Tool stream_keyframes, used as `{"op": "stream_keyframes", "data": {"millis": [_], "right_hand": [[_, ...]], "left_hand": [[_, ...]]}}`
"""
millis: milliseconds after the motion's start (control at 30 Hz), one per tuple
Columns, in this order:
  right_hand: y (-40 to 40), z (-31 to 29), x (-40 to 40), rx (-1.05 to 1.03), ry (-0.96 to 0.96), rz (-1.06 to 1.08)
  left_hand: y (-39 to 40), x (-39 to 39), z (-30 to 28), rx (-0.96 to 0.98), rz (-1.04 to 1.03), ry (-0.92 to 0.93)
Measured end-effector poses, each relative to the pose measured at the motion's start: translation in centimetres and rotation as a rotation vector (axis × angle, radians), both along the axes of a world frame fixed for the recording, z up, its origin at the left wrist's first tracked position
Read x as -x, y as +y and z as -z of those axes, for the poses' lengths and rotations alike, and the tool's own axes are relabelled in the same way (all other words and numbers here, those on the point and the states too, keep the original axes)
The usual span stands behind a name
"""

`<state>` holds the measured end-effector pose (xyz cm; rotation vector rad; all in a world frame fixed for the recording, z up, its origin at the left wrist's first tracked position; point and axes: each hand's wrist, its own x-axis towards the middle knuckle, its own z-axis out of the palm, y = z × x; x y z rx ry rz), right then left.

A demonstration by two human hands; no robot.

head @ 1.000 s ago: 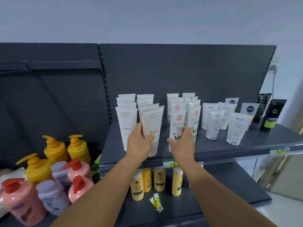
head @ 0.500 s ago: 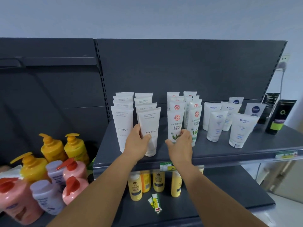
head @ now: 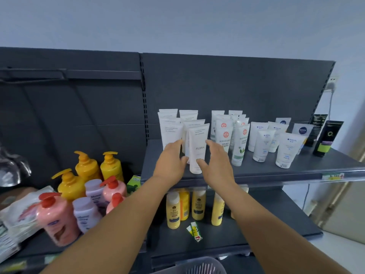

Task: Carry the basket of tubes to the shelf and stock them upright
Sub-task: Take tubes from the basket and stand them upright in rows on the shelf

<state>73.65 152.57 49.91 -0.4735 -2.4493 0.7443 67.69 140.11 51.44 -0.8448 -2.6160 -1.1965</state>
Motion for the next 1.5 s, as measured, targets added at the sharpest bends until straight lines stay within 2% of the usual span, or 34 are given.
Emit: {"op": "stream_keyframes", "data": {"millis": [267, 467, 600, 733, 933, 1233, 1500], "right_hand": [[0.2, -3.4, 0.9, -0.170, -0.067, -0.063], [3.8, -6.1, 4.4, -0.428, -0.147, -0.133], [5.8, -7.5, 6.9, -0.531, -0.212, -0.181], [6.9, -8.3, 8.6, -0.465, -0.271, -0.225], [7.5, -8.9, 9.6, -0.202, -0.230, -0.308], [6.5, -8.8, 10.0, -0.144, -0.199, -0.330], [6.0, -9.2, 10.1, -0.137, -0.237, -0.309]], "left_hand": [[-3.3, 2.4, -2.3, 0.218, 0.035, 0.096], [-2.0, 6.3, -4.2, 0.467, 0.044, 0.239], [-0.5, 8.9, -5.0, 0.540, 0.000, 0.289], [0.6, 10.3, -5.7, 0.567, -0.036, 0.295], [0.8, 11.5, -6.6, 0.383, -0.006, 0.139], [-0.2, 11.5, -7.2, 0.349, 0.034, 0.109], [-1.1, 11.9, -7.4, 0.395, 0.090, 0.131]]}}
